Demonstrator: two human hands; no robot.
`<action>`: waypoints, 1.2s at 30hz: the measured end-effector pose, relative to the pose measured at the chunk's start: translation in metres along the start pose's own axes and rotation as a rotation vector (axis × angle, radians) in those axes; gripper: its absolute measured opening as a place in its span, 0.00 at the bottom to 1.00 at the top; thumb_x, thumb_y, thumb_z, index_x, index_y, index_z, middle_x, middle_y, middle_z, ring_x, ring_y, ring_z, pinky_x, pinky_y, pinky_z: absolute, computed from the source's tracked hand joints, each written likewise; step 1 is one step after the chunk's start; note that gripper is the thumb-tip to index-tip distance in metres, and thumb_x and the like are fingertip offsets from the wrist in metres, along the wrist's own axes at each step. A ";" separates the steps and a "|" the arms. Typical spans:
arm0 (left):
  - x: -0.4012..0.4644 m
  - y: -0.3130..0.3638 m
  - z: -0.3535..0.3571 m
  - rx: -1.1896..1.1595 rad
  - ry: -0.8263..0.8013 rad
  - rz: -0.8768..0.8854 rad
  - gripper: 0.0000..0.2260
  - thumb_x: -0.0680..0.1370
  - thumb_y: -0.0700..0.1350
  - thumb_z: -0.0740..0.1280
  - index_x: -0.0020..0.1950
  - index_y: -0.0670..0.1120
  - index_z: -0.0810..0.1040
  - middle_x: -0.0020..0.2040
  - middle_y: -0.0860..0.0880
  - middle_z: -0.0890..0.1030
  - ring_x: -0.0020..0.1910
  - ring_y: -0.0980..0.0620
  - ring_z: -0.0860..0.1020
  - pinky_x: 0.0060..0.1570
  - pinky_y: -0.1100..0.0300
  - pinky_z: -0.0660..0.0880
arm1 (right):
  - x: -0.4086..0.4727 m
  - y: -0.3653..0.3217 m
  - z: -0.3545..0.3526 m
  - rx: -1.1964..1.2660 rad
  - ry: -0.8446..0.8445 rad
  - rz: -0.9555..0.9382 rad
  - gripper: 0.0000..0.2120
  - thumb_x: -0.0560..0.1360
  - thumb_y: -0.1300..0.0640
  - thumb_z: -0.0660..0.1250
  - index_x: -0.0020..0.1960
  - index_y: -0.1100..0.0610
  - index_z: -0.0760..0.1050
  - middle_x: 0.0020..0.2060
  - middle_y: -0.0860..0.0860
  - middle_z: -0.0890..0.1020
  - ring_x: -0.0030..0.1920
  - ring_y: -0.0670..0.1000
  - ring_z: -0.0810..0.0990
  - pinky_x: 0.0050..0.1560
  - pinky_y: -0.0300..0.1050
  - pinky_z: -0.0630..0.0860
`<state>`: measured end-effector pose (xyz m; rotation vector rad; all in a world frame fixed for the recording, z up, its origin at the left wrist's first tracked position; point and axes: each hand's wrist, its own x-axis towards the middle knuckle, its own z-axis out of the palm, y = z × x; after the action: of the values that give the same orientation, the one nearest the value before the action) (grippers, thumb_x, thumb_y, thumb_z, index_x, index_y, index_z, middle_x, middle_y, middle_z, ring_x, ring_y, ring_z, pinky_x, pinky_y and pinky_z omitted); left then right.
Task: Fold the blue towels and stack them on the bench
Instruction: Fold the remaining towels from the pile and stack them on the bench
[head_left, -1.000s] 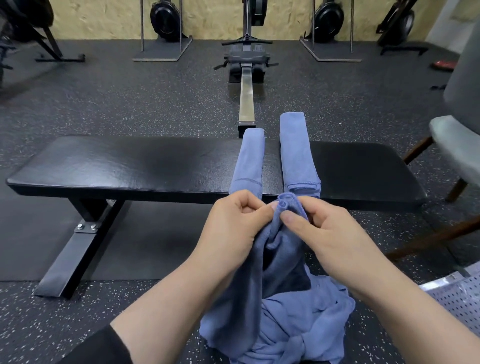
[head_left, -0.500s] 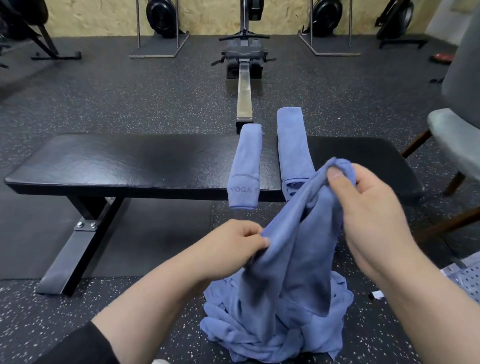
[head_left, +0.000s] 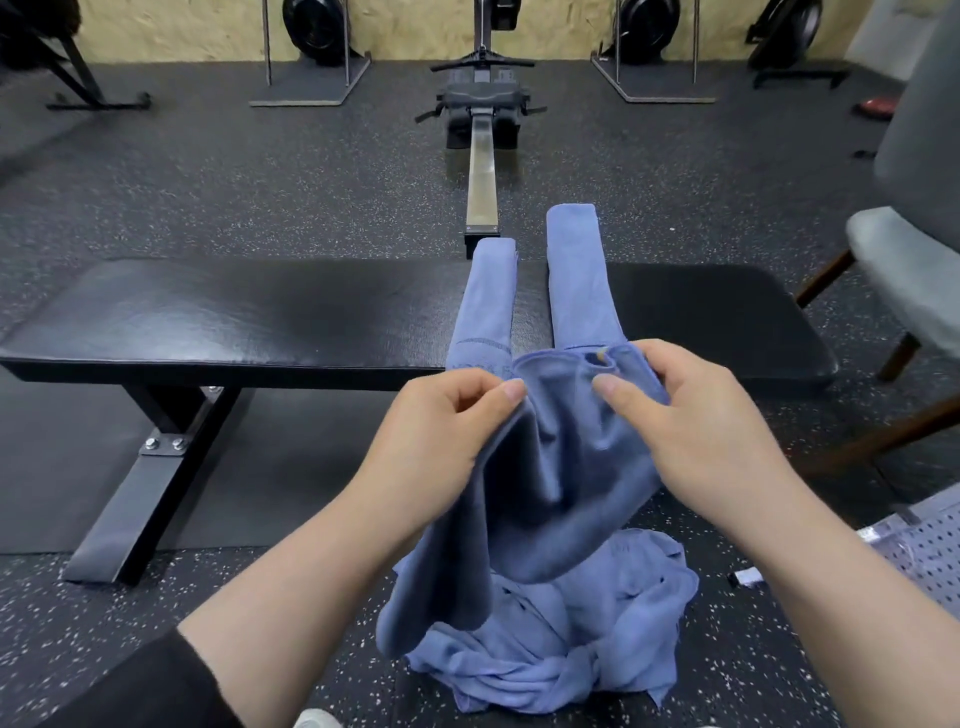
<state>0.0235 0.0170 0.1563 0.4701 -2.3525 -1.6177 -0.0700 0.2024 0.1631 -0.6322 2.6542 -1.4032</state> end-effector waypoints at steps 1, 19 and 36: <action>0.001 0.001 0.002 0.001 -0.015 0.016 0.14 0.80 0.50 0.69 0.37 0.45 0.81 0.28 0.59 0.71 0.28 0.62 0.65 0.29 0.70 0.63 | -0.001 -0.003 0.003 -0.011 -0.039 -0.015 0.09 0.78 0.52 0.71 0.57 0.49 0.81 0.48 0.42 0.84 0.48 0.42 0.79 0.48 0.30 0.71; 0.008 -0.015 -0.003 0.056 -0.311 -0.130 0.11 0.79 0.50 0.71 0.42 0.44 0.80 0.33 0.51 0.77 0.32 0.54 0.70 0.34 0.62 0.68 | -0.002 -0.005 0.007 0.194 0.106 -0.022 0.06 0.79 0.57 0.70 0.43 0.52 0.81 0.36 0.45 0.83 0.35 0.38 0.75 0.41 0.36 0.73; 0.007 -0.007 -0.015 0.187 -0.053 0.037 0.11 0.82 0.50 0.66 0.42 0.49 0.82 0.37 0.49 0.82 0.36 0.58 0.73 0.42 0.57 0.73 | -0.004 -0.004 0.003 -0.013 -0.037 0.014 0.15 0.78 0.53 0.71 0.64 0.43 0.78 0.54 0.42 0.83 0.54 0.41 0.78 0.51 0.27 0.69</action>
<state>0.0237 -0.0009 0.1553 0.4213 -2.5498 -1.4171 -0.0642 0.1996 0.1637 -0.6335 2.6357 -1.3586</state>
